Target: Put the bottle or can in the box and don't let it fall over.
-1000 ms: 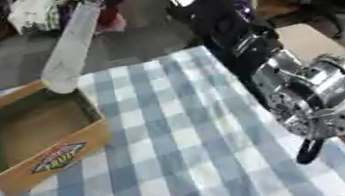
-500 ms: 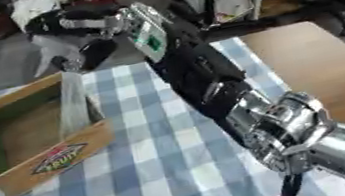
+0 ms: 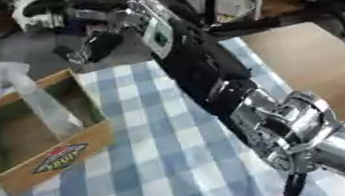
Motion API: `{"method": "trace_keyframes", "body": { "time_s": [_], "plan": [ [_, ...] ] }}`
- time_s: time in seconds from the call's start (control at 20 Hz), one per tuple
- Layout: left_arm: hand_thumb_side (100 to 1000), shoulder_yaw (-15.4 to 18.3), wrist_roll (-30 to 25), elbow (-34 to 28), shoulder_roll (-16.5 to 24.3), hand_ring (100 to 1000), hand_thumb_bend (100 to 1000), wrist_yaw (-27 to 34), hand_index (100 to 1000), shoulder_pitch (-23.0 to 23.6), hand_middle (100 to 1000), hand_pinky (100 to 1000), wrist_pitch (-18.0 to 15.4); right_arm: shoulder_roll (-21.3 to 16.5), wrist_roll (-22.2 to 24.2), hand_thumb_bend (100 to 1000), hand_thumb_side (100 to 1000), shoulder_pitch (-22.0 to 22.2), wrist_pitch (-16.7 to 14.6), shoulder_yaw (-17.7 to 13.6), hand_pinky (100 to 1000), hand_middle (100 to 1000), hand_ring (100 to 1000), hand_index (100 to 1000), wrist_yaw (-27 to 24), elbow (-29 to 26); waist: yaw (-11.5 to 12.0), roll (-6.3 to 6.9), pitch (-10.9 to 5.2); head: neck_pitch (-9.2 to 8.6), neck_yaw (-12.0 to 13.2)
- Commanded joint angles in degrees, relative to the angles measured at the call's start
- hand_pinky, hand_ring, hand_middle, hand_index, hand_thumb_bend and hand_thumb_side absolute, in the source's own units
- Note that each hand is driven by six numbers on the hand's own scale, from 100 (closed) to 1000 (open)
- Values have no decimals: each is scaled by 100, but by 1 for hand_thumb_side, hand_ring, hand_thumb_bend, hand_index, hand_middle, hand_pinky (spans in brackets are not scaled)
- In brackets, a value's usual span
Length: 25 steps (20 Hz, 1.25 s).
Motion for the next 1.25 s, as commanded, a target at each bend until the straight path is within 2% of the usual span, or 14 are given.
{"method": "trace_keyframes", "body": {
  "time_s": [0.05, 0.2, 0.3, 0.35, 0.4, 0.45, 0.5, 0.65, 0.8, 0.9, 1.1, 1.25],
  "plan": [
    [972, 77, 48, -66, 89, 706, 205, -37, 892, 6, 648, 733, -14, -410, -361, 100, 202, -76, 63, 57, 1000, 913, 916, 1000, -733, -399, -84, 4, -125, 23, 96],
    [974, 164, 125, -54, 144, 706, 205, -75, 891, 96, 648, 733, -31, -849, -501, 100, 217, 244, 191, 160, 947, 892, 879, 990, -1648, -804, -282, -45, -190, 88, 319],
    [976, 225, 182, -43, 181, 706, 206, -111, 890, 168, 647, 733, -41, -1264, -620, 100, 230, 774, 343, 164, 900, 849, 834, 964, -2550, -1315, -433, -82, -237, 198, 524],
    [975, 251, 208, -44, 196, 706, 206, -125, 890, 196, 648, 733, -49, -1432, -695, 100, 325, 1159, 478, 118, 864, 819, 803, 948, -3017, -1654, -520, -98, -247, 256, 645],
    [976, 280, 234, -48, 208, 706, 206, -139, 890, 227, 647, 733, -59, -1567, -761, 100, 372, 1610, 643, 46, 850, 807, 789, 944, -3472, -2049, -601, -109, -253, 300, 768],
    [980, 312, 264, -49, 217, 706, 206, -158, 889, 256, 647, 733, -66, -1660, -810, 100, 498, 2131, 844, -63, 820, 783, 761, 934, -3924, -2464, -671, -113, -251, 323, 887],
    [980, 341, 292, -52, 221, 706, 206, -176, 889, 282, 647, 733, -74, -1712, -804, 100, 542, 2652, 1048, -178, 807, 779, 753, 932, -4331, -2874, -728, -112, -246, 333, 986],
    [988, 419, 365, -71, 245, 707, 204, -233, 889, 375, 647, 733, -112, -1694, -446, 100, 549, 3975, 1576, -544, 783, 765, 731, 923, -5201, -3922, -910, -97, -224, 370, 1249],
    [993, 460, 406, -80, 244, 708, 202, -296, 890, 452, 649, 733, -156, -1484, 49, 100, 577, 5041, 1963, -873, 760, 748, 710, 917, -5556, -4468, -1078, -41, -185, 442, 1585],
    [995, 478, 425, -82, 228, 708, 200, -323, 892, 486, 650, 732, -185, -1158, 366, 100, 609, 5567, 2180, -1047, 747, 740, 698, 911, -5710, -4716, -1178, 11, -160, 452, 1813],
    [1000, 482, 426, -76, 201, 708, 199, -362, 893, 556, 651, 732, -233, -383, 720, 100, 663, 6279, 2663, -1374, 734, 714, 674, 898, -5776, -5169, -1336, 103, -134, 438, 2160],
    [1000, 472, 419, -58, 181, 706, 198, -392, 890, 564, 645, 732, -246, -60, 846, 100, 710, 6615, 2967, -1398, 726, 700, 661, 893, -5662, -5314, -1376, 129, -119, 455, 2279]
  ]
}}
